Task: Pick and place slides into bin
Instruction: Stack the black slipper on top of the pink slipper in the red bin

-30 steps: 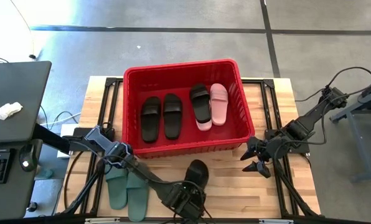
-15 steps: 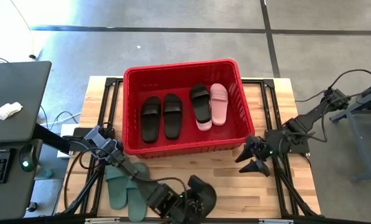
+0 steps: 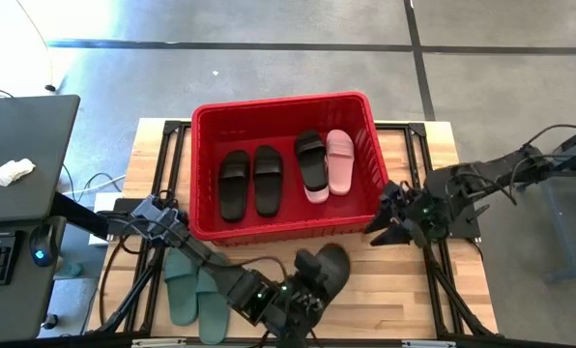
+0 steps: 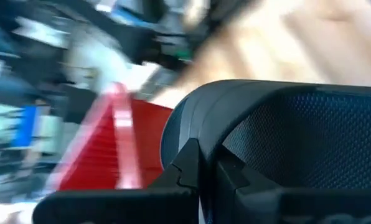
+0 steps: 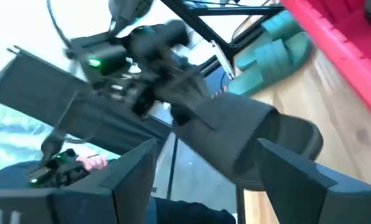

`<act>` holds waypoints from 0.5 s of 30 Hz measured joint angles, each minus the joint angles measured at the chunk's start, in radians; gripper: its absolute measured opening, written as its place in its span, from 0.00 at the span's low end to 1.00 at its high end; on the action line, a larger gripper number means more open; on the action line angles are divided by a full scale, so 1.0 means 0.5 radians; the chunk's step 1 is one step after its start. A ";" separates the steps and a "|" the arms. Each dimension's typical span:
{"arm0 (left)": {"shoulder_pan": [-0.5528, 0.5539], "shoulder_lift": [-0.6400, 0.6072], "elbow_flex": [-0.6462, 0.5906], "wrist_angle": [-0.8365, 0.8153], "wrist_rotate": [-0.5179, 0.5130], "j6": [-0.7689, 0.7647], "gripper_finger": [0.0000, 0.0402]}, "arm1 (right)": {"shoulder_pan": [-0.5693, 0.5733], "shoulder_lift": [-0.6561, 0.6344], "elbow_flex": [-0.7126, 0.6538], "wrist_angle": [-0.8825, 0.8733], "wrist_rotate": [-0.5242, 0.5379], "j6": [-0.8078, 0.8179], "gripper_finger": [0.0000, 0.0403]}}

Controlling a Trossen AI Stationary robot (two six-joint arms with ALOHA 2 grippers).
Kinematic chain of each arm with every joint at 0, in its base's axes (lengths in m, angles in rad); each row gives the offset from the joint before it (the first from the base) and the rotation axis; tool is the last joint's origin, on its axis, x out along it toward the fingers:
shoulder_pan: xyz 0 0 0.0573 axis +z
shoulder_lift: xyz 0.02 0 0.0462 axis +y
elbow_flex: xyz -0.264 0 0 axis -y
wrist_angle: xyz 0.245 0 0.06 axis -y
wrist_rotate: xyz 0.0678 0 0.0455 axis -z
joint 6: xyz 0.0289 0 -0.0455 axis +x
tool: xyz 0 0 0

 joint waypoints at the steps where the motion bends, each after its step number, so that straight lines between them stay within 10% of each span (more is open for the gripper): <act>1: 0.007 -0.014 0.002 0.053 -0.077 0.069 0.00 | -0.040 0.000 0.022 -0.045 -0.033 0.000 0.64; 15: 0.092 -0.095 0.002 0.605 -0.856 1.410 0.00 | -0.580 0.027 0.078 -0.212 -0.343 -0.010 0.64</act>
